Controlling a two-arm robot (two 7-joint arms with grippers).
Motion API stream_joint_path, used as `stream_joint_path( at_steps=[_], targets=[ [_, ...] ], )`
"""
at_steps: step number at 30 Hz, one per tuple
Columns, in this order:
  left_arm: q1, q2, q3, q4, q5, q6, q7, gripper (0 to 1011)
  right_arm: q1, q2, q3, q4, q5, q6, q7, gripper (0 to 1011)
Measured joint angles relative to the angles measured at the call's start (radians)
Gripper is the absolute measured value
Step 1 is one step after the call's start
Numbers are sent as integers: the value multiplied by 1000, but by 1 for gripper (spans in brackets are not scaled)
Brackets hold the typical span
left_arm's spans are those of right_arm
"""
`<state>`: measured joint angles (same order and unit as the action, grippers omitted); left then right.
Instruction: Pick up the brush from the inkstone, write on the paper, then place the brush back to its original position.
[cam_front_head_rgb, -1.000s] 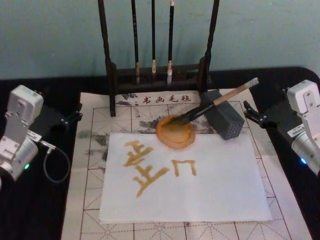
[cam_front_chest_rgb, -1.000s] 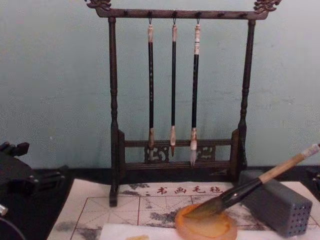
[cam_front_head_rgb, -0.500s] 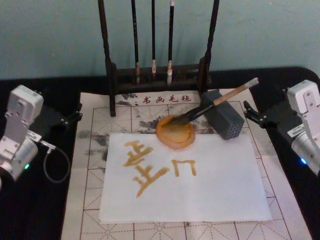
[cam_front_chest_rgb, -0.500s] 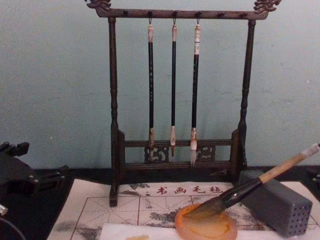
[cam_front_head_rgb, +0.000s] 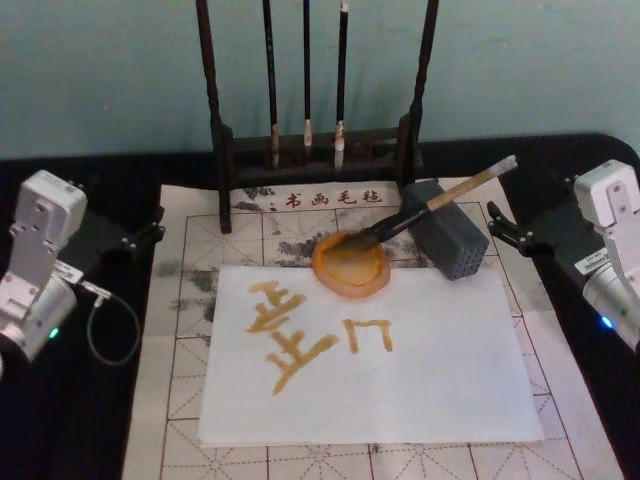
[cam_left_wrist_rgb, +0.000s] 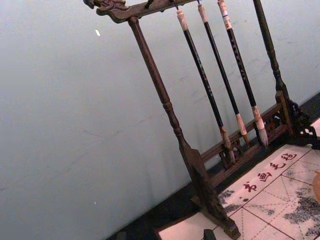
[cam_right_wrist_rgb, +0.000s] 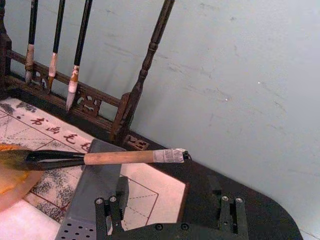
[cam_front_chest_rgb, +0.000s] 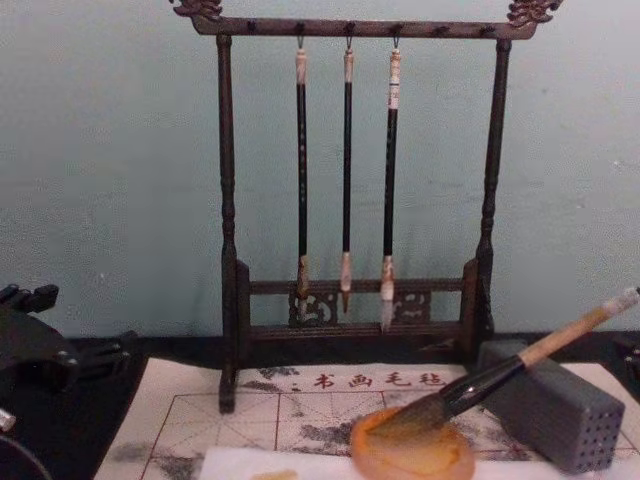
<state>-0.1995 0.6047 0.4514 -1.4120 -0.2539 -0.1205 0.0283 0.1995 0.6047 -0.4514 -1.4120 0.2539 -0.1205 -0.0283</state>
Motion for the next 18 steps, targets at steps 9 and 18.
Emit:
stream_joint_path(
  at_steps=[9,18],
  targets=[
    [0,0,0,0,0,0,0,1001,0,0,0,0,0,0,0,1002],
    [0,0,0,0,0,0,0,1001,0,0,0,0,0,0,0,1000]
  ],
)
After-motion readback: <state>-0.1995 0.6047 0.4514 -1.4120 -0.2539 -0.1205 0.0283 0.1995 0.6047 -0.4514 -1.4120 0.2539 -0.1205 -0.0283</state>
